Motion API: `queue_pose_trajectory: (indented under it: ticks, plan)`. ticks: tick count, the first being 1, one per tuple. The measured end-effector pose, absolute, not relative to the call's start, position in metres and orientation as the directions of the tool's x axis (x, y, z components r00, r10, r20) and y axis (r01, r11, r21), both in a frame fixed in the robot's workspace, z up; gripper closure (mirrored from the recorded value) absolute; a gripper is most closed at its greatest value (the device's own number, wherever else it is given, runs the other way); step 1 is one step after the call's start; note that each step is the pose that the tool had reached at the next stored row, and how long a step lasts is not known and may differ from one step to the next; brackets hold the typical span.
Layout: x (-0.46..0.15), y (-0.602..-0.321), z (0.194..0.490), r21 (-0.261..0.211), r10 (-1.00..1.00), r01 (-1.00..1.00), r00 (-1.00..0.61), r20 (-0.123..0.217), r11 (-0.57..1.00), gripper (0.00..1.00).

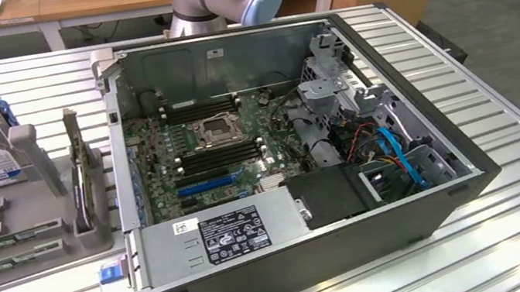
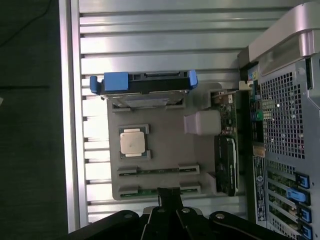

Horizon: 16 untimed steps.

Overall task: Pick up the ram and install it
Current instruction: 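Reach for the ram, then pick up the ram and move it above insertion slot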

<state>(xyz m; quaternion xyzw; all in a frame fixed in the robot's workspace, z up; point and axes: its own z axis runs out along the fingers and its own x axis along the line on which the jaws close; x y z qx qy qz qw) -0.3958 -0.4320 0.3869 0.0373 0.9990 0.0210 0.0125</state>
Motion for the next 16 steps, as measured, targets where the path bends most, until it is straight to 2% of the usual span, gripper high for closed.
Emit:
queue_pose_trajectory:
  ticks: [16]
  plan:
    - [-0.3958, -0.4359, 0.3869, 0.043, 0.074, 0.073, -0.997, -0.023, 0.996, 0.9]
